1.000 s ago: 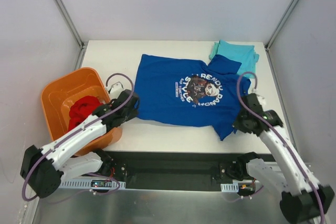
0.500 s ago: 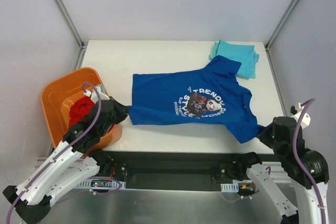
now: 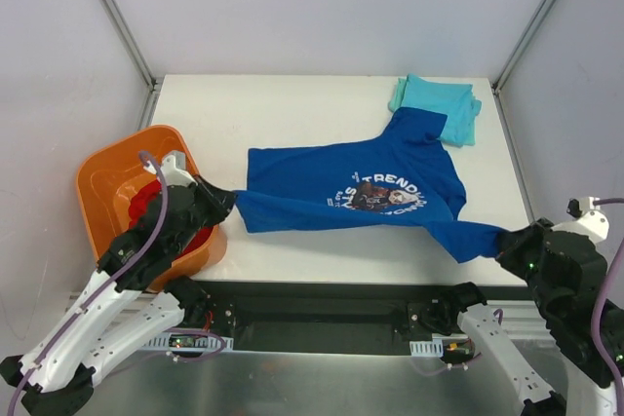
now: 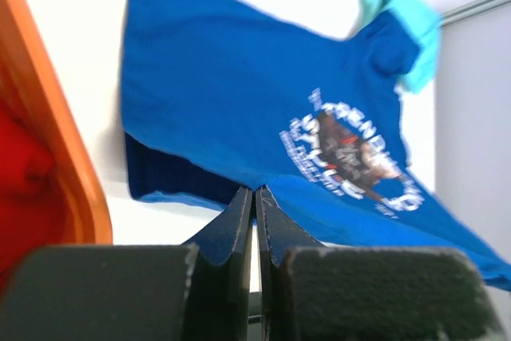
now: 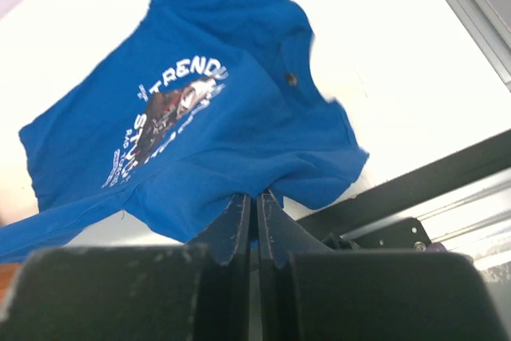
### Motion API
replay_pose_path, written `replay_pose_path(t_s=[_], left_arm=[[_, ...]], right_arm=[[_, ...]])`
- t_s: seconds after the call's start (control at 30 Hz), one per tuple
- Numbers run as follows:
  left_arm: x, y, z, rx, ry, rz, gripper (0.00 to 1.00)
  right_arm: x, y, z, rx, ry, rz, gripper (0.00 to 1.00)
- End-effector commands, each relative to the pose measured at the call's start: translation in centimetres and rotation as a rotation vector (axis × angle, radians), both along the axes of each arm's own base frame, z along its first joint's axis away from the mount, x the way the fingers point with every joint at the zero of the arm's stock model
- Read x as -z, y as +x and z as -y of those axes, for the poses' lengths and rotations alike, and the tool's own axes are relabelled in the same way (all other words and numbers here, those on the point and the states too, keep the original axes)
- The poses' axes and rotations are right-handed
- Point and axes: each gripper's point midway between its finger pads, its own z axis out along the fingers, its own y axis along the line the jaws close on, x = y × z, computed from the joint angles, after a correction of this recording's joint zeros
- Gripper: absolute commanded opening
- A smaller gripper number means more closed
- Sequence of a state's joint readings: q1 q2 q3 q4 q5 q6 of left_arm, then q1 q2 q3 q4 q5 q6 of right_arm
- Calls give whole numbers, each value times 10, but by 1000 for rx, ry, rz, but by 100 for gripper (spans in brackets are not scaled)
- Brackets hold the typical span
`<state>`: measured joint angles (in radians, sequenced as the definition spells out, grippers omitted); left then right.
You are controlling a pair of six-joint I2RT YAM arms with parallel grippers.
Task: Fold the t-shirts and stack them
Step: Fold the flattened tshirt in 1/3 of the way
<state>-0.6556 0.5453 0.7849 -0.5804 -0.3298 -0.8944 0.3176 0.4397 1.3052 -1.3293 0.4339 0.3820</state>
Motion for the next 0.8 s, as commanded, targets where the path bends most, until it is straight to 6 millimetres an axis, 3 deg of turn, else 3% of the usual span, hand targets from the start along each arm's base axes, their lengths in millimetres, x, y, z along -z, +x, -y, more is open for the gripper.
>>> replay_pose_path(t_s=[0.0, 0.07, 0.2, 0.3, 0.4, 0.53, 0.73, 0.77], left_arm=[[-31, -1, -3, 15, -18, 92, 0], [-23, -3, 0, 27, -24, 76, 0], [12, -9, 5, 51, -21, -2, 0], [32, -13, 8, 63, -21, -51, 0], [51, -15, 10, 64, -4, -104, 0], [79, -12, 5, 13, 52, -194, 0], [95, 10, -13, -137, 186, -257, 0], [90, 16, -15, -162, 200, -248, 0]], right_arm=[[-10, 8, -7, -50, -15, 22, 1], [3, 8, -11, -76, -19, -22, 2], [37, -1, -21, -133, -15, -171, 5], [79, -11, -42, -250, 6, -362, 6], [109, -18, -47, -284, -8, -530, 6], [120, -8, -37, -222, -70, -593, 8], [104, 45, -33, -139, -138, -517, 8], [106, 54, -36, -147, -148, -542, 8]])
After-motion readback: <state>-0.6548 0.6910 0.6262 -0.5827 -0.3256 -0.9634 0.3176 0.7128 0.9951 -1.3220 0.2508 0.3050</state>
